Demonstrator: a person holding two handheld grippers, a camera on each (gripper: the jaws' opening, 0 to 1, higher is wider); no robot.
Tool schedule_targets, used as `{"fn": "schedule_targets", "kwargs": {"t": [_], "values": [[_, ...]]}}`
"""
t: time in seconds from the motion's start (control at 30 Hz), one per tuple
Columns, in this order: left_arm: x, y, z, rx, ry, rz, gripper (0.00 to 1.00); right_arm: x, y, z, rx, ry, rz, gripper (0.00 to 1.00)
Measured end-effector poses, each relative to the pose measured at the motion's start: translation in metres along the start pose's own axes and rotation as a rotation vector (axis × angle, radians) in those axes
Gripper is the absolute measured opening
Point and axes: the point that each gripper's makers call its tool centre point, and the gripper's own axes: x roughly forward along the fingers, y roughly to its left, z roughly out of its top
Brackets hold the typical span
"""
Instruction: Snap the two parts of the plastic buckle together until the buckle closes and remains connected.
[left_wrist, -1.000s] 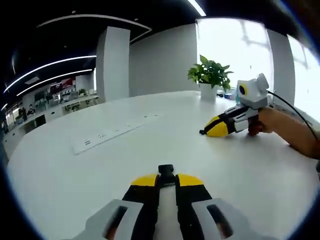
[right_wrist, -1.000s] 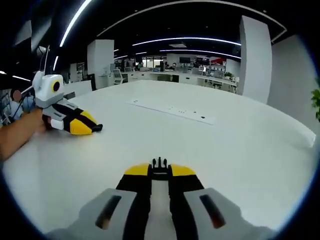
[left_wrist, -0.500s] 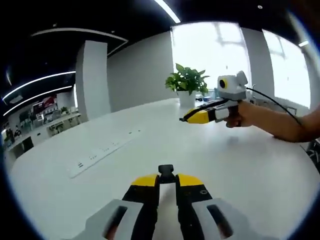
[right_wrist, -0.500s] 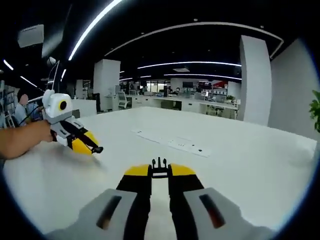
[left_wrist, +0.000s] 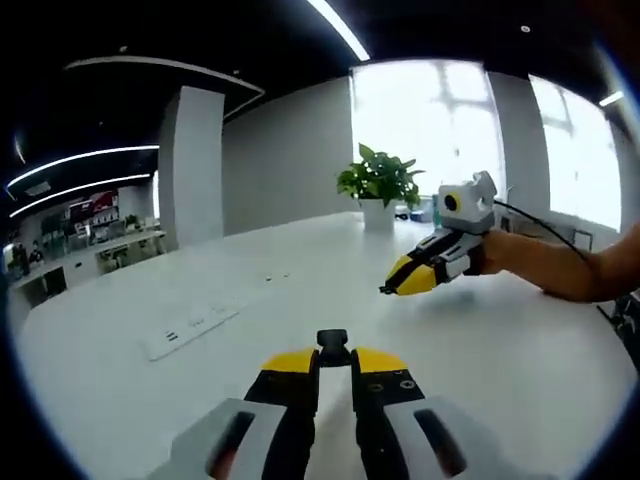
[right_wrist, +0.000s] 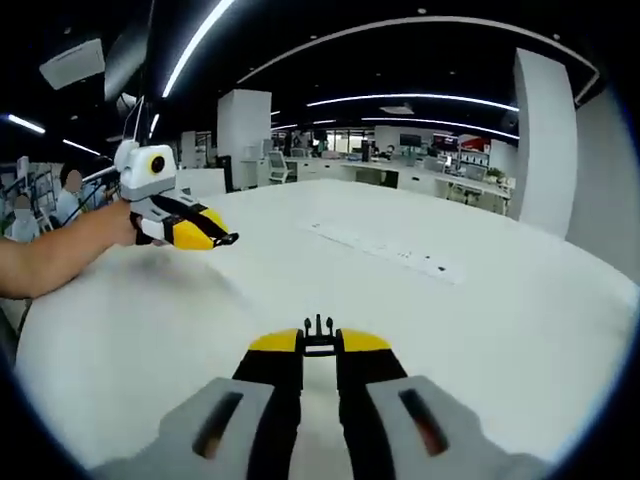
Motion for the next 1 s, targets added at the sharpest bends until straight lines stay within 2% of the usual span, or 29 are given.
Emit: {"fn": "schedule_targets", "kwargs": {"t": [0.23,0.3,0.37,0.47,0.53,0.63,0.77,0.9,1.0], "values": [[0.001,-0.004,-0.01,0.01,0.061,-0.006,0.11,-0.002,-0.002,0.009,-0.004,-0.046,0.0,0.11],[-0.001,-0.003,-0.008,0.022,0.054,0.007,0.11,-0.003,-0.003,0.011,-0.01,-0.053,-0.005,0.11],[-0.002,-0.006,-0.004,-0.011,0.043,0.001,0.11,-0.004,-0.005,0.013,-0.009,-0.059,-0.005,0.11],[-0.004,-0.008,-0.004,-0.007,0.046,0.008,0.11,-0.006,-0.004,0.015,-0.005,-0.059,-0.008,0.11],[-0.006,-0.011,-0.006,-0.002,0.074,0.018,0.11,-0.008,0.003,0.026,-0.03,-0.074,-0.007,0.1],[-0.009,-0.02,-0.001,0.024,0.05,0.011,0.11,-0.012,0.007,0.032,-0.043,-0.082,-0.003,0.1],[-0.013,-0.019,-0.003,0.001,0.049,0.047,0.11,-0.018,0.013,0.026,-0.041,-0.075,-0.004,0.1],[-0.013,-0.031,-0.015,-0.011,0.078,0.029,0.11,-0.023,0.019,0.023,-0.03,-0.079,-0.001,0.1],[-0.014,-0.035,-0.013,-0.008,0.077,0.031,0.11,-0.024,0.024,0.022,-0.035,-0.078,0.005,0.1]]}}
